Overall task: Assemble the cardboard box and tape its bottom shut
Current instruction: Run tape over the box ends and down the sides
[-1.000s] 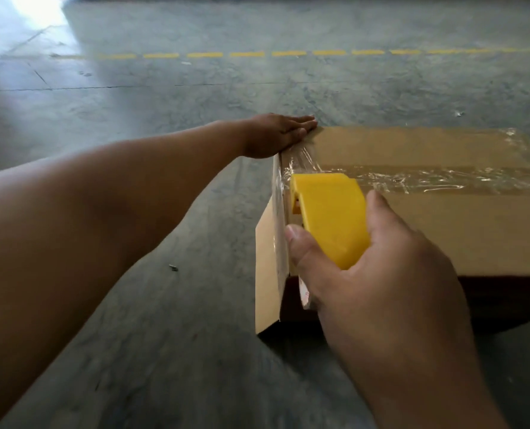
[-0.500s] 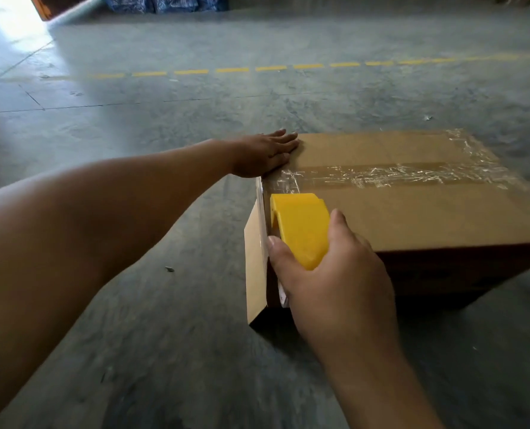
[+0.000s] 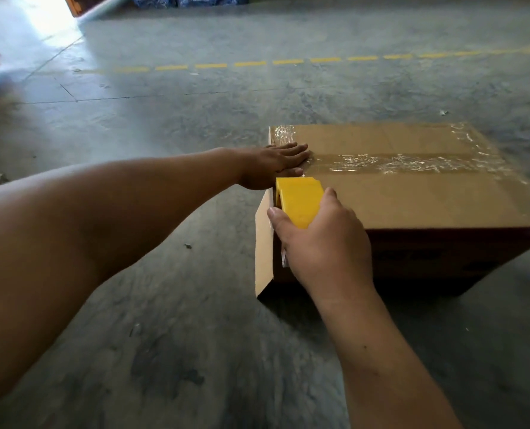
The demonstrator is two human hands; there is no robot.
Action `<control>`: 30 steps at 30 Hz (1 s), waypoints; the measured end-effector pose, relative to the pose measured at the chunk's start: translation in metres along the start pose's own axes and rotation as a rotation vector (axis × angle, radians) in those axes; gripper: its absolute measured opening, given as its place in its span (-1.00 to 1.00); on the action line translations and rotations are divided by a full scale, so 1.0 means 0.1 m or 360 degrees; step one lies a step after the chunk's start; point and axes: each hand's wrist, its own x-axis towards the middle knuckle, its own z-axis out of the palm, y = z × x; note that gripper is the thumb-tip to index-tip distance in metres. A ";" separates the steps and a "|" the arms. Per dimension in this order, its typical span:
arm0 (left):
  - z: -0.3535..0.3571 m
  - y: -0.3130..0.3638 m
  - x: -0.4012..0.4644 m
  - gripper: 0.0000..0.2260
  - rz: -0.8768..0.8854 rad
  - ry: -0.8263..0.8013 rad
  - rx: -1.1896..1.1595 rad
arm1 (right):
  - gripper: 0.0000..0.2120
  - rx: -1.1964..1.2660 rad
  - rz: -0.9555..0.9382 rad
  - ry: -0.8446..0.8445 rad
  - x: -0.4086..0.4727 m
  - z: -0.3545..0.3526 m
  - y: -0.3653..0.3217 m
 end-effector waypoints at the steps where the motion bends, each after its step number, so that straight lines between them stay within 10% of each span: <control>1: 0.00 0.03 -0.03 -0.48 0.0014 0.0006 0.0031 | -0.11 0.0006 0.0010 -0.0011 0.00 -0.01 -0.01; 30: 0.06 0.11 -0.04 -0.41 -0.0116 0.0079 -0.0199 | -0.14 -0.0063 0.0067 0.0103 -0.83 -0.10 0.07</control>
